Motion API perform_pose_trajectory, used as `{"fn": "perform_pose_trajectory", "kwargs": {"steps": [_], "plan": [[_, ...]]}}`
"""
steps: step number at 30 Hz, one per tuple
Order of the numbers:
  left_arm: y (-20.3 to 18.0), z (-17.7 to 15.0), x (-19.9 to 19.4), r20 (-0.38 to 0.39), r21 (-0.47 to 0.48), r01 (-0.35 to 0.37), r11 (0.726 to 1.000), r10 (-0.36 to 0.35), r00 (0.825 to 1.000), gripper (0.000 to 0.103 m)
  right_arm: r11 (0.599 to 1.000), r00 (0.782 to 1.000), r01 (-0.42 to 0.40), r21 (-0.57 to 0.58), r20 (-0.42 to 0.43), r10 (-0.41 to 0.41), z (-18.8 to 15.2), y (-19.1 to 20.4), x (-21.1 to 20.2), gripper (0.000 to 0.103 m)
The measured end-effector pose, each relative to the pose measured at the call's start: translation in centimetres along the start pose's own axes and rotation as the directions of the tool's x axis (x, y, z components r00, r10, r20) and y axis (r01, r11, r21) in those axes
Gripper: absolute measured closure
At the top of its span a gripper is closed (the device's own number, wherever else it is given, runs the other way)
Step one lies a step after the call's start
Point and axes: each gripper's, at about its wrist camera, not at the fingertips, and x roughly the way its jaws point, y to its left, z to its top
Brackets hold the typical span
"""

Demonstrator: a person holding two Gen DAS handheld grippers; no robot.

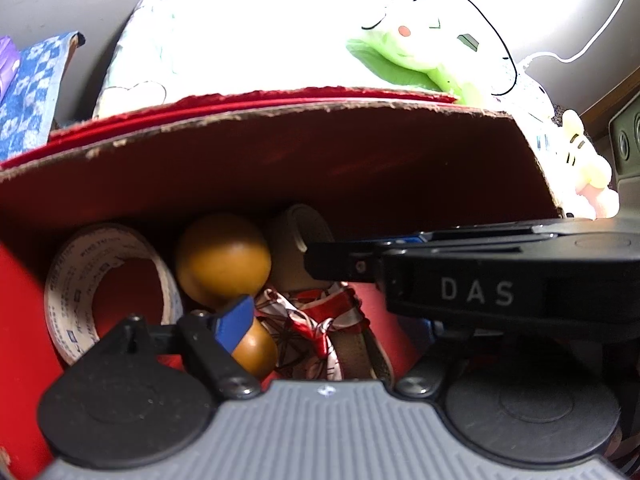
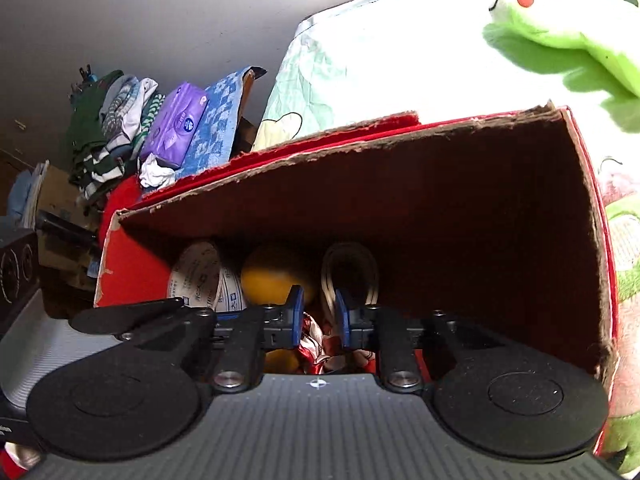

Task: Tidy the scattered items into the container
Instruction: 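Open the right tool to release the cord bundle in the box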

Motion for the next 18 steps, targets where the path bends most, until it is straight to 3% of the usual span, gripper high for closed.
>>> {"fn": "perform_pose_trajectory", "kwargs": {"steps": [11, 18], "plan": [[0.5, -0.1, -0.4, 0.01, -0.021, 0.024, 1.0, -0.023, 1.0, 0.023, 1.0, 0.996, -0.026, -0.001, 0.088, 0.026, -0.2, 0.5, -1.0, 0.078], [0.4, -0.3, -0.9, 0.033, -0.008, 0.018, 1.0, -0.018, 0.999, 0.024, 0.991, 0.968, 0.131, -0.035, 0.221, -0.121, -2.7, 2.4, -3.9, 0.074]]}}
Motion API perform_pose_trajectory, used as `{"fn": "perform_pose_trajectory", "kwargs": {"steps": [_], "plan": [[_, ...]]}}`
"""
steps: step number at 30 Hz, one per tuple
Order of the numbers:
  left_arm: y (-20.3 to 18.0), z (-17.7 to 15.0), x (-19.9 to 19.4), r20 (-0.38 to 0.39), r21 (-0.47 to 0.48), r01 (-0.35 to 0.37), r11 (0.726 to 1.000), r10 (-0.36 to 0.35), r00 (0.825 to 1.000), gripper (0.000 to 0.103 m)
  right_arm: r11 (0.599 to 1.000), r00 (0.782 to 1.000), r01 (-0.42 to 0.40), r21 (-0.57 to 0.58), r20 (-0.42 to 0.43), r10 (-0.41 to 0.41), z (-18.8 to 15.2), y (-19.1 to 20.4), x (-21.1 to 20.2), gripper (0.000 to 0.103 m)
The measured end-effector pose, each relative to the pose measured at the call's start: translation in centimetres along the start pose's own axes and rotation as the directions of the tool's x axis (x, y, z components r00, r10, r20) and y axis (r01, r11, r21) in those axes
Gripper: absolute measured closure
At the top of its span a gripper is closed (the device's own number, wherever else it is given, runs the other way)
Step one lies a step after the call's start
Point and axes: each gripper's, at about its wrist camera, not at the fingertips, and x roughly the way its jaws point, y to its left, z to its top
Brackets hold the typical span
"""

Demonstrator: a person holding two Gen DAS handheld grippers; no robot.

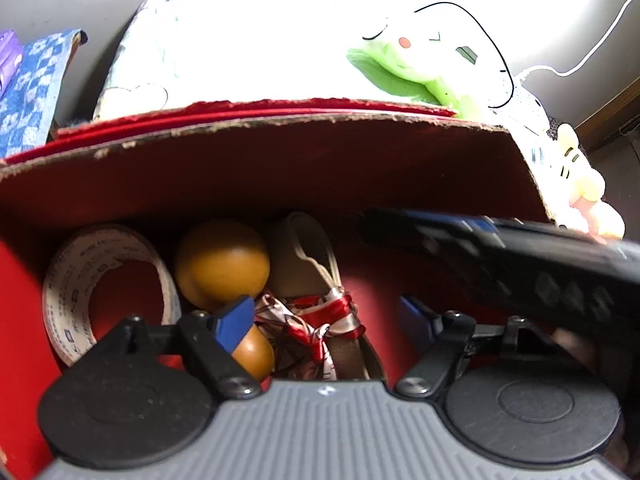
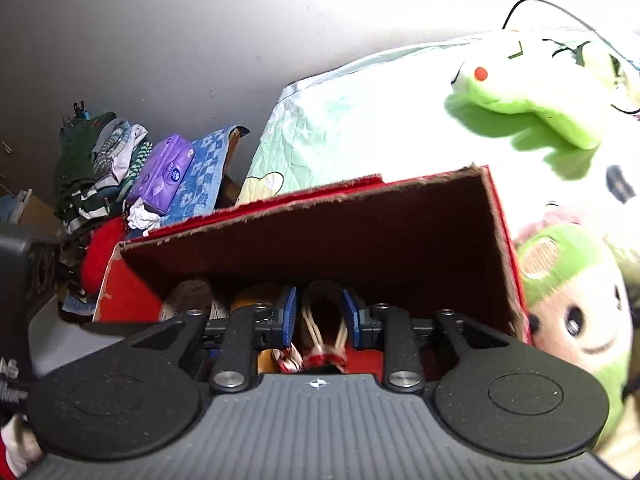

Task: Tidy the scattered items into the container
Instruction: 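Open the right tool to release the cord bundle in the box, then move the right tool back down to the brown pine cone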

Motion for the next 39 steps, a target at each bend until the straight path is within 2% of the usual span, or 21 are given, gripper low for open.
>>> {"fn": "perform_pose_trajectory", "kwargs": {"steps": [3, 4, 6, 8, 9, 10, 11, 12, 13, 14, 15, 16, 18, 20, 22, 27, 29, 31, 33, 36, 39], "plan": [[-0.9, -0.3, -0.7, 0.055, 0.046, -0.035, 0.998, 0.033, 0.998, 0.023, 0.999, 0.997, 0.035, 0.026, 0.062, -0.037, -1.3, -0.4, -2.3, 0.074], [-1.1, -0.5, -1.1, 0.086, 0.056, -0.053, 0.997, 0.048, 0.995, 0.019, 0.999, 0.995, 0.036, 0.041, 0.087, -0.04, -1.7, -0.6, -3.2, 0.074], [-1.3, -0.8, -2.0, 0.144, 0.077, -0.036, 0.996, 0.025, 0.989, 0.015, 0.998, 0.987, 0.039, 0.058, 0.151, -0.048, -2.6, -0.6, -5.3, 0.074], [-1.5, -1.2, -2.9, 0.195, 0.108, -0.019, 0.994, -0.003, 0.981, 0.012, 0.996, 0.965, 0.062, 0.06, 0.252, -0.076, -3.9, -0.1, -8.0, 0.074], [-1.9, -1.4, -3.3, 0.221, 0.13, -0.023, 0.991, -0.006, 0.975, 0.012, 0.995, 0.943, 0.082, 0.06, 0.318, -0.097, -4.7, 0.1, -9.4, 0.073], [-2.2, -1.7, -3.7, 0.247, 0.158, -0.025, 0.987, -0.015, 0.969, 0.012, 0.993, 0.917, 0.103, 0.058, 0.382, -0.118, -5.6, 0.4, -10.6, 0.066], [-2.5, -2.1, -4.2, 0.275, 0.188, -0.022, 0.982, -0.031, 0.961, 0.012, 0.99, 0.889, 0.13, 0.058, 0.436, -0.142, -6.5, 0.6, -11.6, 0.05], [-2.8, -2.5, -4.9, 0.311, 0.215, -0.025, 0.976, -0.045, 0.949, 0.012, 0.985, 0.864, 0.158, 0.061, 0.474, -0.168, -7.4, 0.7, -12.4, 0.039], [-3.1, -3.0, -5.6, 0.35, 0.235, -0.037, 0.971, -0.049, 0.935, 0.012, 0.983, 0.845, 0.173, 0.069, 0.502, -0.184, -8.3, 0.6, -13.1, 0.021], [-3.5, -3.6, -6.5, 0.387, 0.25, -0.056, 0.967, -0.047, 0.921, 0.012, 0.983, 0.831, 0.164, 0.084, 0.524, -0.184, -9.2, 0.3, -13.8, 0.018], [-3.8, -4.2, -7.4, 0.416, 0.257, -0.066, 0.964, -0.048, 0.908, 0.012, 0.984, 0.827, 0.14, 0.109, 0.533, -0.177, -10.0, -0.3, -14.4, 0.018], [-3.9, -4.9, -8.3, 0.433, 0.256, -0.053, 0.965, -0.066, 0.899, 0.012, 0.984, 0.835, 0.114, 0.14, 0.523, -0.171, -10.5, -0.9, -14.9, 0.019], [-3.9, -6.5, -10.2, 0.444, 0.253, 0.026, 0.967, -0.14, 0.885, 0.012, 0.976, 0.848, 0.064, 0.207, 0.504, -0.163, -11.9, -2.5, -15.6, 0.029], [-4.3, -8.2, -11.4, 0.437, 0.251, 0.076, 0.965, -0.183, 0.881, 0.012, 0.965, 0.862, 0.055, 0.256, 0.475, -0.175, -13.2, -3.8, -16.0, 0.059], [-4.7, -10.2, -12.0, 0.419, 0.271, 0.095, 0.958, -0.206, 0.884, 0.012, 0.956, 0.882, 0.06, 0.286, 0.434, -0.186, -14.5, -4.7, -16.0, 0.066], [-5.5, -15.9, -11.1, 0.336, 0.336, 0.079, 0.938, -0.198, 0.921, 0.012, 0.957, 0.915, 0.08, 0.28, 0.361, -0.182, -17.1, -4.5, -15.4, 0.07], [-6.1, -18.1, -11.0, 0.397, 0.379, -0.005, 0.925, -0.158, 0.904, 0.011, 0.962, 0.926, 0.082, 0.259, 0.338, -0.169, -17.6, -3.9, -14.9, 0.07], [-6.9, -19.5, -11.1, 0.414, 0.419, -0.066, 0.905, -0.126, 0.901, 0.01, 0.968, 0.935, 0.078, 0.237, 0.319, -0.153, -17.8, -3.3, -14.4, 0.07], [-7.4, -20.0, -11.3, 0.391, 0.45, -0.039, 0.892, -0.157, 0.907, 0.01, 0.974, 0.941, 0.087, 0.208, 0.304, -0.149, -18.1, -2.6, -13.9, 0.07], [-8.1, -20.6, -11.7, 0.422, 0.472, -0.065, 0.879, -0.161, 0.892, 0.009, 0.983, 0.947, 0.104, 0.153, 0.286, -0.145, -18.2, -1.7, -13.1, 0.069], [-7.8, -20.2, -11.5, 0.396, 0.443, -0.045, 0.895, -0.15, 0.906, 0.005, 0.988, 0.958, 0.102, 0.119, 0.257, -0.13, -18.1, -1.5, -12.3, 0.069]]}}
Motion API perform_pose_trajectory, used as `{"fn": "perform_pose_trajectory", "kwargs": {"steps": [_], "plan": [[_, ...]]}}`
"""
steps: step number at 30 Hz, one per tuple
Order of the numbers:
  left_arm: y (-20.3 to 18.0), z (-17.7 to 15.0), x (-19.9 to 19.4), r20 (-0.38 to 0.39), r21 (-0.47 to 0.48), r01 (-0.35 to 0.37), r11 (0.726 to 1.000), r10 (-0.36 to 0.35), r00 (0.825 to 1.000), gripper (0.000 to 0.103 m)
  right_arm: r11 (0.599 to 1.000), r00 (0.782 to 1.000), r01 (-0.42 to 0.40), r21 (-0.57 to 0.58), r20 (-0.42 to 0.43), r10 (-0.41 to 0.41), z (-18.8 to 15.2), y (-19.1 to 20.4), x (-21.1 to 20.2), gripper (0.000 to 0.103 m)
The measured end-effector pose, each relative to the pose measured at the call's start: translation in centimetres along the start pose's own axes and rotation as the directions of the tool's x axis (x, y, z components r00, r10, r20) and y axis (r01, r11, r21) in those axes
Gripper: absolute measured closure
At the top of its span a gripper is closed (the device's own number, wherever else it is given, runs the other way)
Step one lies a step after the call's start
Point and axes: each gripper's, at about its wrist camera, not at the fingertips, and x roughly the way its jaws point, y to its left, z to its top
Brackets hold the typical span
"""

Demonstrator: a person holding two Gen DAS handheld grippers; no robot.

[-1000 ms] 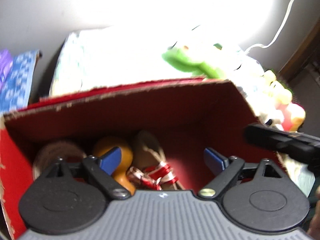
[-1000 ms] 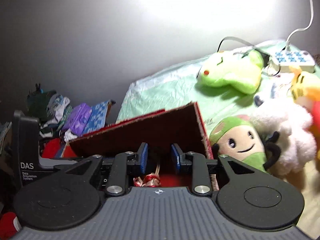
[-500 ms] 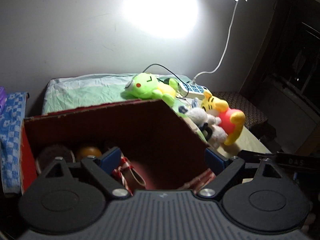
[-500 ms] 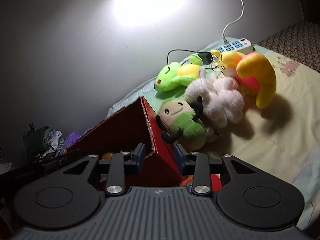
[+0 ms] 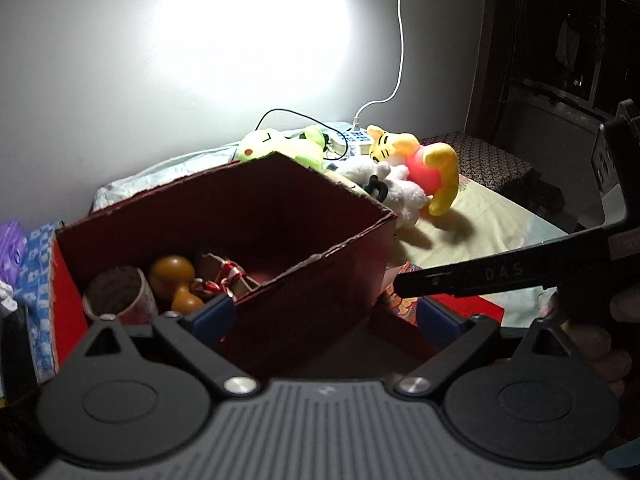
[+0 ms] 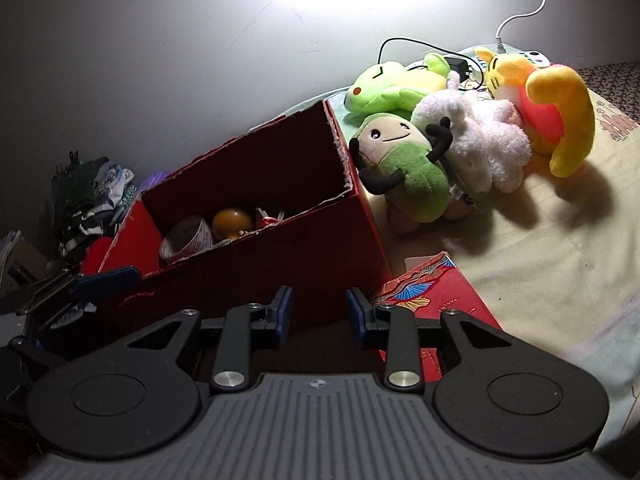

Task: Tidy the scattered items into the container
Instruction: 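Move the right tool back down to the brown pine cone, then grasp the brown pine cone with the right tool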

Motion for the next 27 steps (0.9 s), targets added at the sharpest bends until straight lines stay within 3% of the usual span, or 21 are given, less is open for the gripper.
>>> {"fn": "perform_pose_trajectory", "kwargs": {"steps": [5, 9, 13, 17, 21, 27], "plan": [[0.1, -0.5, -0.4, -0.03, -0.05, -0.05, 0.997, 0.049, 0.998, 0.005, 0.997, 0.997, -0.062, -0.043, -0.04, 0.06, 1.1, -0.3, 0.9, 0.069], [0.4, -0.7, 0.0, -0.075, -0.158, -0.07, 0.985, 0.058, 0.995, 0.005, 0.987, 0.994, -0.1, -0.128, -0.054, 0.094, 2.3, -0.5, 1.4, 0.069], [1.2, -1.2, 1.5, -0.153, -0.325, -0.067, 0.943, 0.017, 0.988, 0.005, 0.976, 0.986, -0.131, -0.171, -0.126, 0.11, 3.1, -1.5, 2.8, 0.069], [1.1, -1.9, 3.2, -0.239, -0.419, -0.127, 0.899, 0.025, 0.971, 0.006, 0.967, 0.98, -0.155, -0.204, -0.158, 0.124, 3.8, -2.2, 3.5, 0.069], [0.4, -2.5, 3.3, -0.284, -0.449, -0.179, 0.875, 0.049, 0.957, 0.003, 0.944, 0.957, -0.223, -0.243, -0.241, 0.165, 4.1, -2.3, 4.5, 0.069], [-1.5, -4.6, 2.8, -0.323, -0.474, -0.126, 0.871, -0.039, 0.946, 0.002, 0.897, 0.909, -0.332, -0.292, -0.353, 0.221, 3.4, -1.7, 5.4, 0.069]]}}
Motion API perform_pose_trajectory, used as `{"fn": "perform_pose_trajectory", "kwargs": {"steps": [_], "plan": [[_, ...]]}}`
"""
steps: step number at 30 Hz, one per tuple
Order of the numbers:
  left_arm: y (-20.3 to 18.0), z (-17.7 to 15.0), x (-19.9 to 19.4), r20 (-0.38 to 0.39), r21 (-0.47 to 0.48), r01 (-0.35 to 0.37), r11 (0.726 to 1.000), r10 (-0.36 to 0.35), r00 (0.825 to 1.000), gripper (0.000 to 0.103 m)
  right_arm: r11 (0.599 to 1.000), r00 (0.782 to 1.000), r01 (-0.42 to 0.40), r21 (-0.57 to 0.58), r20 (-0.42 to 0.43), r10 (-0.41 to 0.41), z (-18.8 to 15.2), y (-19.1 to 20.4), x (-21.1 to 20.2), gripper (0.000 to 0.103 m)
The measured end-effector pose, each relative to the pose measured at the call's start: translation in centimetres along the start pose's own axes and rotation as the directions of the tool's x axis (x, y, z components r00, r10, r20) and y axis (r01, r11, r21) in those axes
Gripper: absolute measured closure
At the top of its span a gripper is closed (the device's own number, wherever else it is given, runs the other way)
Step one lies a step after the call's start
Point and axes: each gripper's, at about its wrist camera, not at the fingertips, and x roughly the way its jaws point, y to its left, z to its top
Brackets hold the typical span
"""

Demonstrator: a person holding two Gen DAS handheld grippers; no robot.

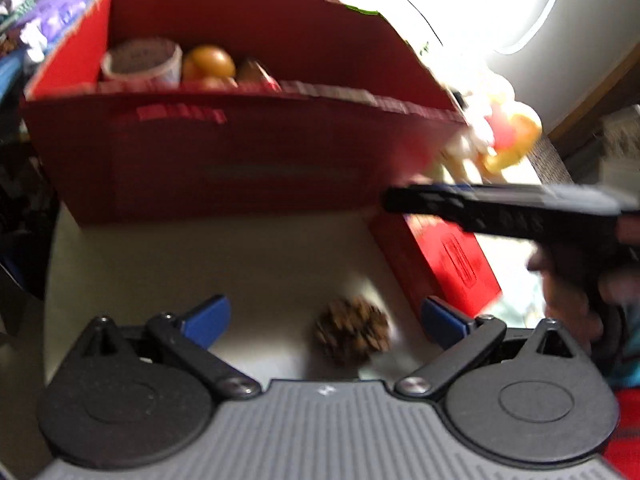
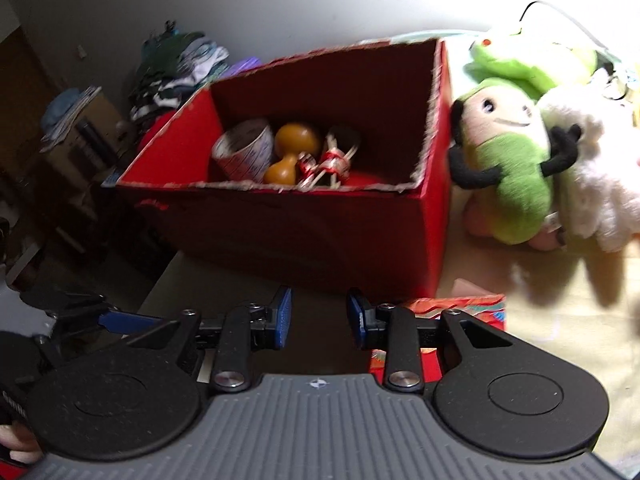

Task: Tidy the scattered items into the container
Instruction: 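Grasp the brown pine cone with the right tool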

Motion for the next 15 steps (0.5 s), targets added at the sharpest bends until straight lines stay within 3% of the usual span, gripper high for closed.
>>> {"fn": "perform_pose_trajectory", "kwargs": {"steps": [9, 11, 13, 15], "plan": [[-3.2, -1.7, 1.5, -0.014, 0.085, -0.008, 0.996, 0.009, 1.0, 0.005, 0.992, 0.977, -0.119, -0.034, -0.18, 0.111, -1.6, 0.5, 1.9, 0.069], [-3.4, -1.8, 2.3, -0.033, 0.094, -0.014, 0.995, 0.018, 0.999, 0.034, 0.991, 0.974, -0.127, -0.034, -0.195, 0.118, -1.8, 0.6, 2.0, 0.069], [-3.2, -1.9, 3.5, -0.068, 0.081, -0.034, 0.996, 0.04, 0.997, 0.044, 0.99, 0.967, -0.136, -0.029, -0.22, 0.126, -2.1, 0.6, 2.2, 0.069], [-2.7, -2.1, 4.5, -0.089, 0.05, -0.055, 0.997, 0.059, 0.994, 0.046, 0.989, 0.959, -0.149, -0.02, -0.248, 0.139, -2.5, 0.5, 2.4, 0.069]]}}
